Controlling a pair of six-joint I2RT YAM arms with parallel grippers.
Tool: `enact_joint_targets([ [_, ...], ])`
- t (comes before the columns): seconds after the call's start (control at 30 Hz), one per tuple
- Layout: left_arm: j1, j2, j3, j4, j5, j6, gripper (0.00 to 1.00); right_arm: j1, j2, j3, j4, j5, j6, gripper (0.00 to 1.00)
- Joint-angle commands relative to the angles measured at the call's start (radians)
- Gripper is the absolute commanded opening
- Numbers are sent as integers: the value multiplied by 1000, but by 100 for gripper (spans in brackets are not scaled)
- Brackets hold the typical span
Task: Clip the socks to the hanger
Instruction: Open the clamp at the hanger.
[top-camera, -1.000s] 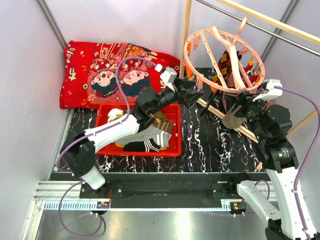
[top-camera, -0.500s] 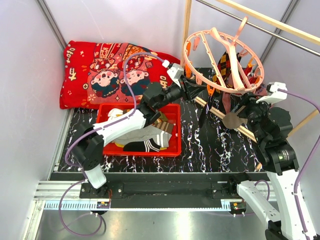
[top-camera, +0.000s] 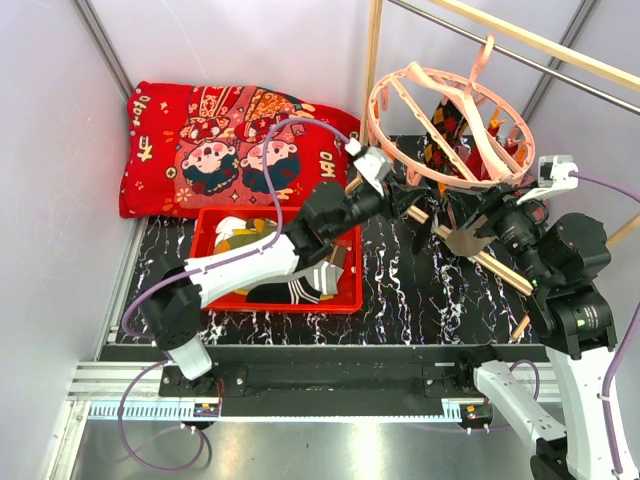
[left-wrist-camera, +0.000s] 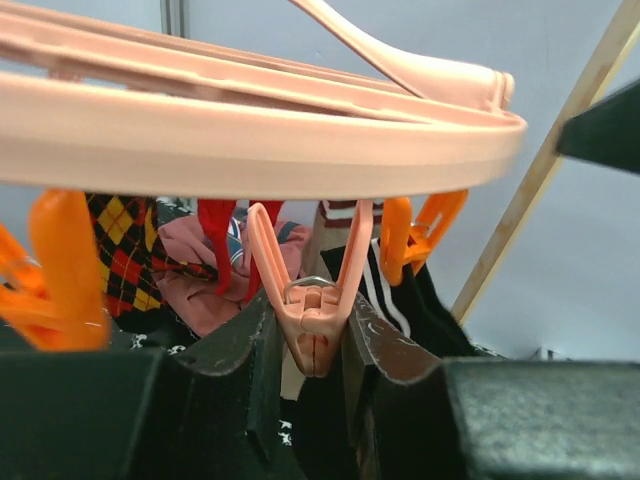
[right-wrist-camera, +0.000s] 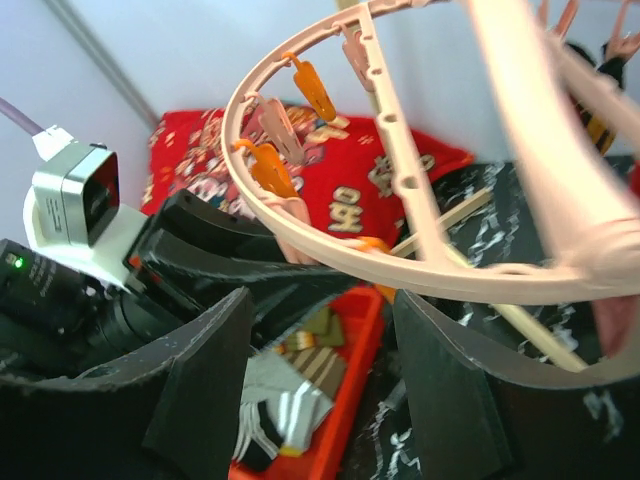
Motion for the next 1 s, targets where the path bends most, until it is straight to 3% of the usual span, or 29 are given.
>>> enact_joint_targets([
  [0.0,-71,-48,25,-25,-223,168,0,-4,39,32,-24,-128,105,66],
  [0.2,-140,-12,74,-62,-313,259,1,-4,73,38,-35,-149,182,64],
  [0.4,-186,12,97,-55,-382,333,1,-4,76,14,-37,-39,243,61],
  [0.67,-226,52,122,-38,-429,417,2,-4,83,3,17,-4,286,59],
  [0.97,-266,70,131,-18,-465,494,3,-4,103,-11,28,42,314,44],
])
